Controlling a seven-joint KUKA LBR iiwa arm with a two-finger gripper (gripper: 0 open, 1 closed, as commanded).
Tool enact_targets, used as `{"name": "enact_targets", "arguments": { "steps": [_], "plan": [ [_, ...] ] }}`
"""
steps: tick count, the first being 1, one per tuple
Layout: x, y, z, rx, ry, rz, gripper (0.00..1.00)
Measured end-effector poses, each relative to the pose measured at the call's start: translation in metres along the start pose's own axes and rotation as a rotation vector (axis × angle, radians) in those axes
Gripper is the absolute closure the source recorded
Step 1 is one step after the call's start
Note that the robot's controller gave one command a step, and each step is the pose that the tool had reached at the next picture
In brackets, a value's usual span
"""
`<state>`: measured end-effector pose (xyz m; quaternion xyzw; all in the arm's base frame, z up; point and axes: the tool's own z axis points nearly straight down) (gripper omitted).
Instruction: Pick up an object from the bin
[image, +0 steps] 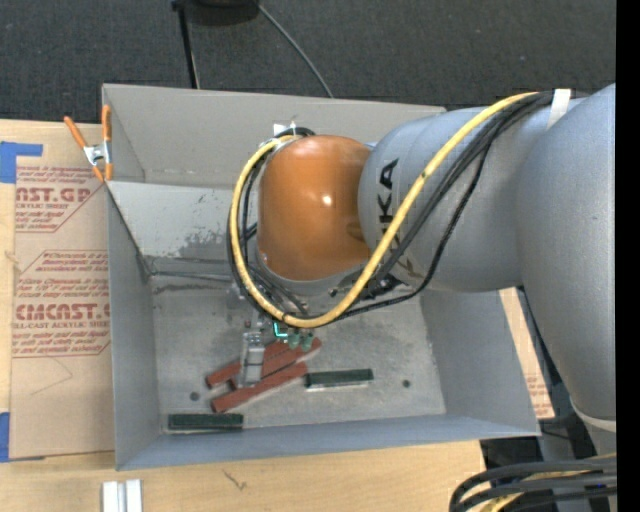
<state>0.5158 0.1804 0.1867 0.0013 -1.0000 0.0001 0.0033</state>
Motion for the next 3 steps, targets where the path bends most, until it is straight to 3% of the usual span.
{"name": "enact_targets", "arguments": {
  "steps": [1,2,3],
  "plan": [
    [-0.002,-0.001,-0.004,-0.001,-0.007,0.002,0.0],
    [-0.006,-0.001,0.03,-0.004,-0.016,0.049,0.0],
    [-0.002,-0.008,0.113,-0.003,-0.008,0.108,1.0]
  ]
}}
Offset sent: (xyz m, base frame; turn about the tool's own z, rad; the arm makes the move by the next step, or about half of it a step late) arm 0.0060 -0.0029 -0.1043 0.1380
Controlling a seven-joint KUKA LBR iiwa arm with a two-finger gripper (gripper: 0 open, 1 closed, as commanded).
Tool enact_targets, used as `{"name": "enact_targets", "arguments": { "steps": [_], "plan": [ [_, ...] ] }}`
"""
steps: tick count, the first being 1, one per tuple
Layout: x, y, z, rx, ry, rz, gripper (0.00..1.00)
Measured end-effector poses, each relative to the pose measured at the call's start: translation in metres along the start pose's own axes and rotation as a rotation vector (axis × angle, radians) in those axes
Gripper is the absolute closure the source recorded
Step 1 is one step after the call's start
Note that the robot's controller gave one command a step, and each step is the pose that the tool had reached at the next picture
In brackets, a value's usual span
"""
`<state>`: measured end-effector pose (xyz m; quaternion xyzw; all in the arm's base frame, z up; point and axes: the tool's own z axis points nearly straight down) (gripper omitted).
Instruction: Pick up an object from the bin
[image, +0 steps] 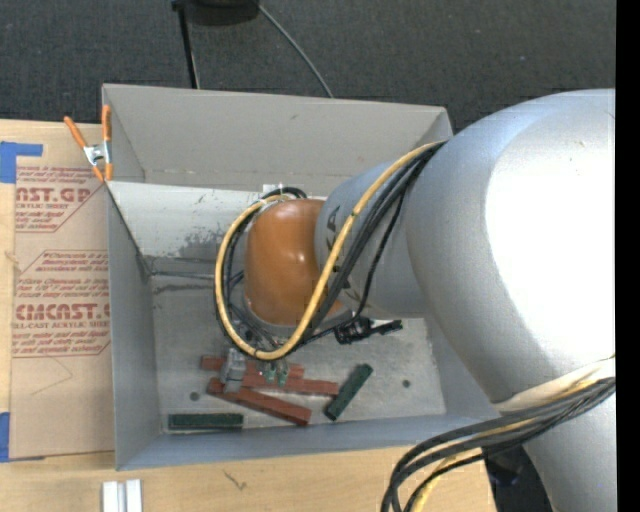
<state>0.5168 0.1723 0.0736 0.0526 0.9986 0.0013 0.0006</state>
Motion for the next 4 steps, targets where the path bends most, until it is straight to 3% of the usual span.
{"name": "enact_targets", "arguments": {
  "steps": [2,3,4],
  "plan": [
    [0.0,0.002,0.001,0.002,0.0,0.02,1.0],
    [0.012,-0.004,0.001,-0.001,-0.005,0.009,1.0],
    [0.014,-0.005,-0.037,0.006,0.01,0.004,1.0]
  ]
}}
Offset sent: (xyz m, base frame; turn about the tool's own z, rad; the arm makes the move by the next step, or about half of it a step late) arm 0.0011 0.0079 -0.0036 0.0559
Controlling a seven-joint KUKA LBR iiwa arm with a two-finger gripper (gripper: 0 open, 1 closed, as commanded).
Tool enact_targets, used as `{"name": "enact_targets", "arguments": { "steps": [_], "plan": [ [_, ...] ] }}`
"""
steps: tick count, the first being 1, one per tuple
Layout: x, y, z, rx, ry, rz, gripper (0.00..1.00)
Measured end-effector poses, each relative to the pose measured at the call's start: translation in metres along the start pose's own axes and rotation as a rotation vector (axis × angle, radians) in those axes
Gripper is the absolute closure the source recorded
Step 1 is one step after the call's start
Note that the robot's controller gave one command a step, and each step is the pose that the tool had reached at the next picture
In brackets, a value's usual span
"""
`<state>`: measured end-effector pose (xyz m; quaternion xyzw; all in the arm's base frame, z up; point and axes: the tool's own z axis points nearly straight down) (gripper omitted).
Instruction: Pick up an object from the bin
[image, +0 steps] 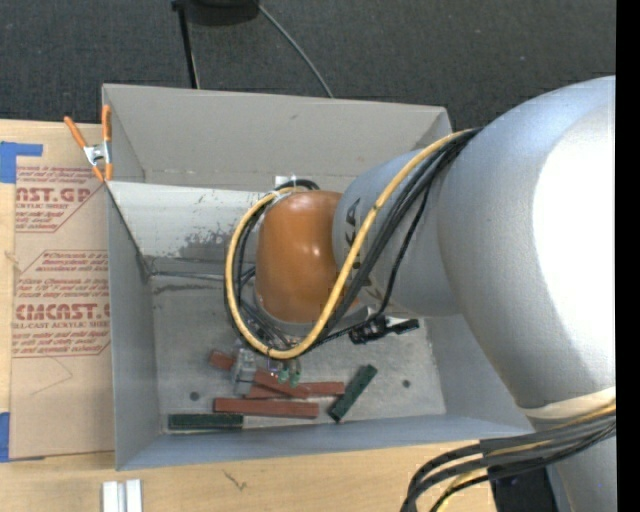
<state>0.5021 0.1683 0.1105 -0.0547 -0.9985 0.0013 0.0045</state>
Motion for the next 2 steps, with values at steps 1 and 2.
{"name": "enact_targets", "arguments": {
  "steps": [1,2],
  "plan": [
    [-0.013,0.006,-0.034,-0.007,-0.014,0.005,1.0],
    [-0.015,0.008,-0.062,-0.002,-0.004,0.006,1.0]
  ]
}}
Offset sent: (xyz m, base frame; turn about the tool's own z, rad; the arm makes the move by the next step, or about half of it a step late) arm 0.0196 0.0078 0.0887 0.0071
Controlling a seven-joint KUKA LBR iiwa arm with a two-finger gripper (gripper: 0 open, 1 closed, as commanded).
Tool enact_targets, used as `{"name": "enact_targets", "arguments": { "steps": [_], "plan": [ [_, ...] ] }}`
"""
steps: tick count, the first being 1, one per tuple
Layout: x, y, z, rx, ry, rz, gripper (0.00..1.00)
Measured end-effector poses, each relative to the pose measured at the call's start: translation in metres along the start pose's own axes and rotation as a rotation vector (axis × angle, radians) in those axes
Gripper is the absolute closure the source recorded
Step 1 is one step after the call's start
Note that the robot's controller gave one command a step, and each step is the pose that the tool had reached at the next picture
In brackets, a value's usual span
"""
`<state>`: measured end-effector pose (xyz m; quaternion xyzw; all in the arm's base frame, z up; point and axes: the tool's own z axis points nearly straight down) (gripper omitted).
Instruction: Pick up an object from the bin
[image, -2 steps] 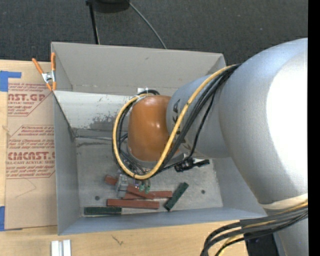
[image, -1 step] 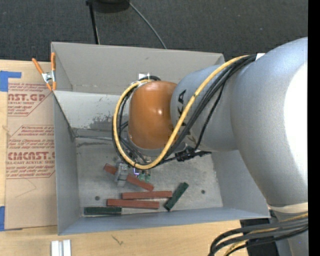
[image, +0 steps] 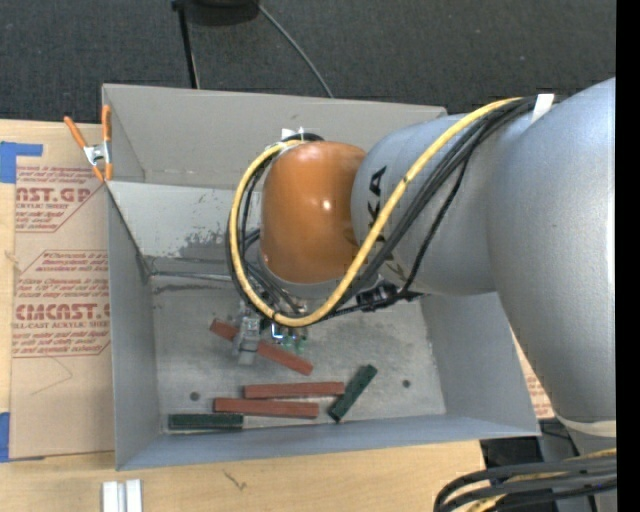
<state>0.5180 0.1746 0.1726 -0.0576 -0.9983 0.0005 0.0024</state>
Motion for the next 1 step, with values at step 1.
{"name": "enact_targets", "arguments": {
  "steps": [1],
  "plan": [
    [-0.0055,-0.0034,-0.0596,-0.001,-0.002,-0.012,1.0]
  ]
}}
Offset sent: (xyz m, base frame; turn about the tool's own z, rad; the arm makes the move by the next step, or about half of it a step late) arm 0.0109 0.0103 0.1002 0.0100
